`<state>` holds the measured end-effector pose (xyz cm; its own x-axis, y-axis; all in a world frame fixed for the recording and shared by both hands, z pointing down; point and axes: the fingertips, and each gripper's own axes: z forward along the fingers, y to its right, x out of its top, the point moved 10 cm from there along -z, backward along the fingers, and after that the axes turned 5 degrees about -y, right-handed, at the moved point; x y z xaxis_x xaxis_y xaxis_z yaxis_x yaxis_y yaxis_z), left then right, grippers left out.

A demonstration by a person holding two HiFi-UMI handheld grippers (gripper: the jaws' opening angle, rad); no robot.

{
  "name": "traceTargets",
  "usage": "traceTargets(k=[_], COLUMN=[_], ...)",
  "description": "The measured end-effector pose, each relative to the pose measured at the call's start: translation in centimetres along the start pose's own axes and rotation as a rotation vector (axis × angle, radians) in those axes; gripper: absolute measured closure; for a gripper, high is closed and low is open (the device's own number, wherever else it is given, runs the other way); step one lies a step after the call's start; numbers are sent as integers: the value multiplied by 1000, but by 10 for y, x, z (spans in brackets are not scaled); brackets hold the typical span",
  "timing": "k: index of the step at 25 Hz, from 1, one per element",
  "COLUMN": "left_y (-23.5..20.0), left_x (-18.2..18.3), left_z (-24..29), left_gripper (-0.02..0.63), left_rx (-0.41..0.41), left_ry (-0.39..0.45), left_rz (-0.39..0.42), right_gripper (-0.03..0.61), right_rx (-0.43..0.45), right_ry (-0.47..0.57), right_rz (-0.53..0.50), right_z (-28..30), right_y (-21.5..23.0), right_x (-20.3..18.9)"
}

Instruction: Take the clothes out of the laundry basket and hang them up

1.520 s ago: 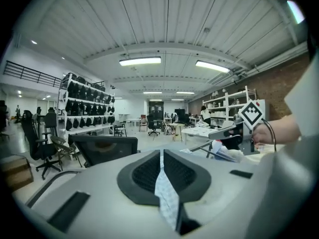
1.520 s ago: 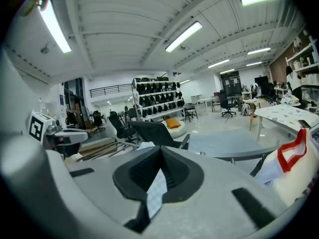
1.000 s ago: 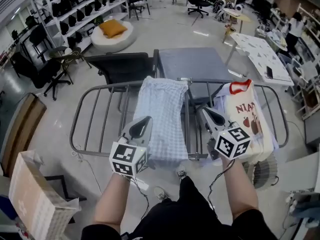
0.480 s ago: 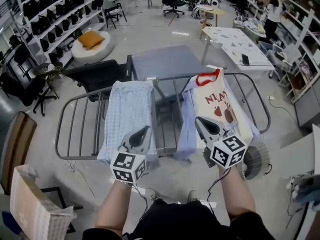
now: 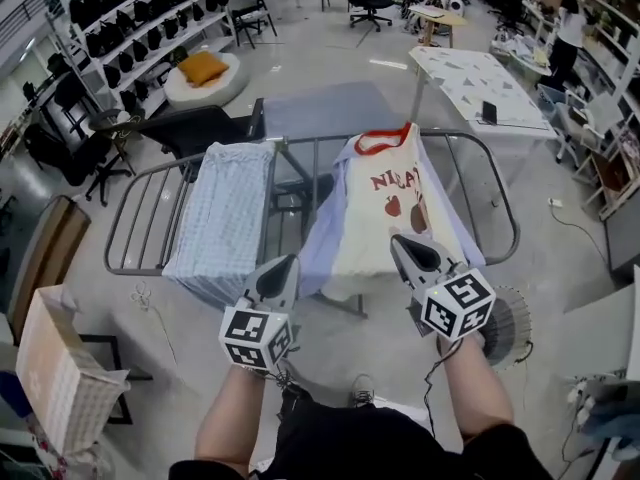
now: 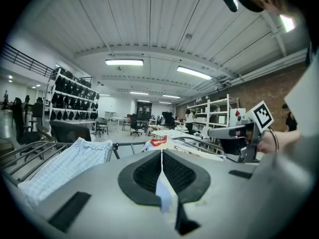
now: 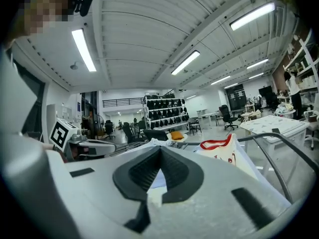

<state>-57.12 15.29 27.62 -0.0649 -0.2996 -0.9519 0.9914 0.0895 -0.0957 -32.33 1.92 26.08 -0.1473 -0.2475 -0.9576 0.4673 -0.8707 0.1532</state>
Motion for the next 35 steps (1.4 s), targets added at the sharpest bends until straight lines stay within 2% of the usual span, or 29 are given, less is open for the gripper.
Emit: traceTargets(k=[4, 10, 17, 24, 35], left_y=[37, 61, 77, 117, 237], left_x=[-7, -9, -35, -61, -71], left_z=[-15, -48, -89, -117, -133], left_gripper=[603, 603, 603, 603, 603], left_rx=[50, 109, 106, -23, -329], left_ry=[-26, -42, -66, -73, -50], left_rz=[8, 19, 8, 11, 77], right_gripper=[574, 574, 574, 574, 574], right_rx=[62, 130, 122, -2, -318], right_ry=[8, 10, -1, -6, 22], right_rz=[34, 66, 77, 85, 114], right_z=[-19, -35, -63, -142, -329], right_y=[10, -2, -35, -68, -103], right_x=[-8, -15, -35, -63, -104])
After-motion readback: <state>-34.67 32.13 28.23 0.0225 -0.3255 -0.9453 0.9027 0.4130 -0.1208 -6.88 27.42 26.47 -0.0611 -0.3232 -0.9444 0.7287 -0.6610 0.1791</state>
